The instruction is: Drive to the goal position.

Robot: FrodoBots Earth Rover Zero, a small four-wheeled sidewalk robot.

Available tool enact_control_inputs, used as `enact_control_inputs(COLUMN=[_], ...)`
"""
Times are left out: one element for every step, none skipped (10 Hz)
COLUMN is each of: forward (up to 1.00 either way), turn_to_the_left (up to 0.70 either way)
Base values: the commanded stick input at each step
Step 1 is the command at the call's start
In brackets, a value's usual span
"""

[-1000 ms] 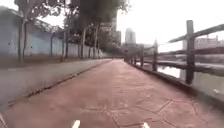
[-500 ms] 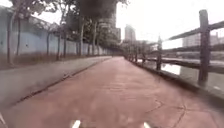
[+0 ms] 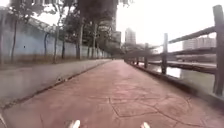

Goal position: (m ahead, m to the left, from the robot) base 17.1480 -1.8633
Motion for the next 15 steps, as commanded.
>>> enact_control_inputs(forward=[0.7,0.7,0.7,0.7,0.7,0.7,0.7,0.7,0.7,0.7,0.7,0.7,0.7,0.7,0.7], turn_to_the_left=[0.0,0.0,0.0,0.0,0.0,0.0,0.0,0.0,0.0,0.0,0.0,0.0,0.0,0.0,0.0])
